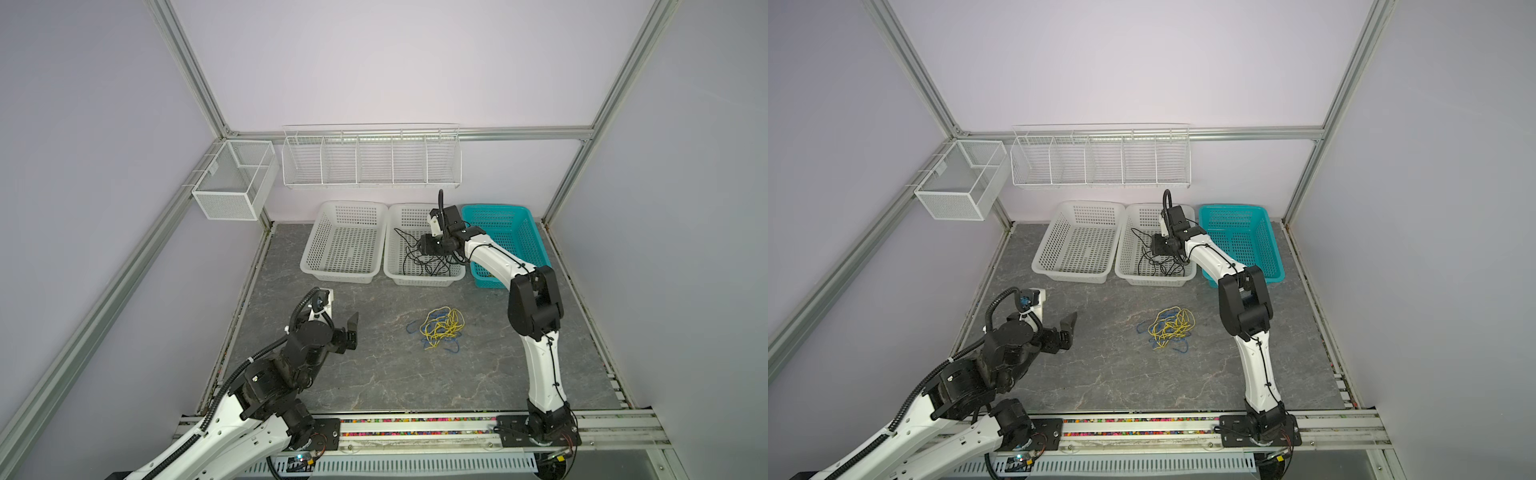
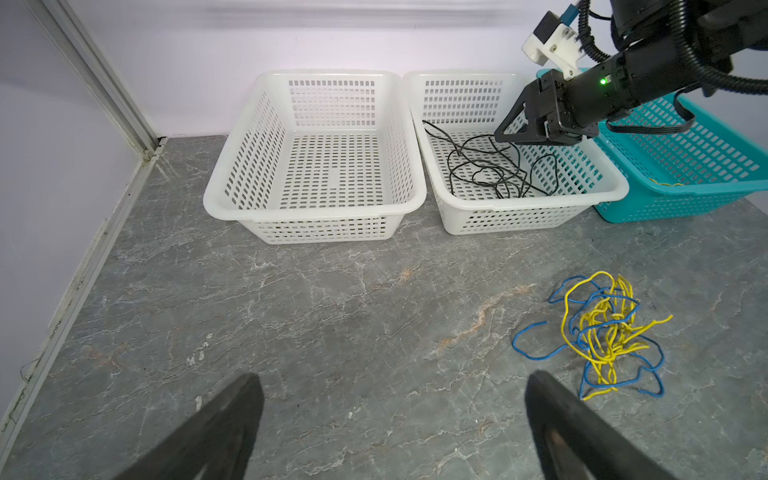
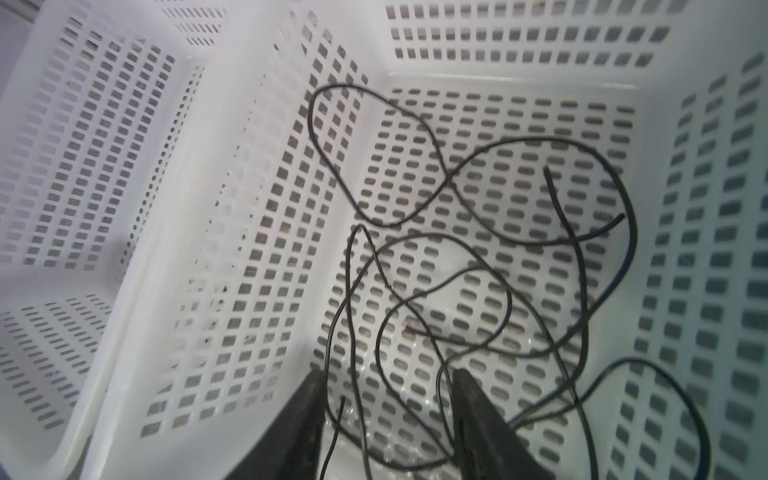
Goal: Untangle the cables
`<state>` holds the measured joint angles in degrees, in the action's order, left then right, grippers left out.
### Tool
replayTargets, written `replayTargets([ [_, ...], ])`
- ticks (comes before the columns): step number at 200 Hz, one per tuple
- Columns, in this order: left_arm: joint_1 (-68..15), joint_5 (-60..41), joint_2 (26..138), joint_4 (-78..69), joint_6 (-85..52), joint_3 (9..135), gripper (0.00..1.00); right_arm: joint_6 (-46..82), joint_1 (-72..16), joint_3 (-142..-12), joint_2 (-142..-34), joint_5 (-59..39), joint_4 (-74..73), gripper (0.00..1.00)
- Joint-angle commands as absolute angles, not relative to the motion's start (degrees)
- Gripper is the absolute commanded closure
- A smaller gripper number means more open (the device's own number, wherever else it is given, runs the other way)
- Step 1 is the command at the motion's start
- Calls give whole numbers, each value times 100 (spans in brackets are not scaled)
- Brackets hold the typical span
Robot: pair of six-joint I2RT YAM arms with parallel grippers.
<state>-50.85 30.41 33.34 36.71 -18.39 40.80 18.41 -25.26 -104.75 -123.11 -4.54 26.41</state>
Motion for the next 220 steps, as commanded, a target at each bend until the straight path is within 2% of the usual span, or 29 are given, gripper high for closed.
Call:
replayTargets([
  [1,-5050,2910,3344,3696,-1811,4065,1,1855,-2478,-9897,-11122,-183,2593,41],
  [25,-5049,2656,3293,3717,-1705,4128,1,2164,-2503,-8677,-9999,-141,2214,31],
  [47,-5040,2509,3185,3766,-1646,4222,1,2421,-2629,-7558,-9030,-13,1912,18],
  [51,-5039,2473,3167,3775,-1644,4239,1,2465,-2663,-7395,-8849,7,1903,12],
  [62,-5045,2320,3139,3788,-1631,4275,1,2546,-2760,-6994,-8459,37,1934,3],
  [97,-5040,1408,3521,3810,-1775,4549,1,2686,-3125,-5917,-7546,44,2090,1],
  [126,-5040,397,4283,3492,-2083,4709,1,2716,-3249,-4990,-7034,134,1811,2],
  [149,-5051,-184,5104,2934,-2136,4607,1,2715,-3247,-4520,-6827,600,1814,2],
  [196,-5277,-238,6583,2455,-1560,5037,0,2962,-3143,-4014,-6671,1260,1650,0],
  [220,-5410,-201,7451,2595,-1201,5539,6,3212,-2975,-3834,-6671,1446,1703,1],
])
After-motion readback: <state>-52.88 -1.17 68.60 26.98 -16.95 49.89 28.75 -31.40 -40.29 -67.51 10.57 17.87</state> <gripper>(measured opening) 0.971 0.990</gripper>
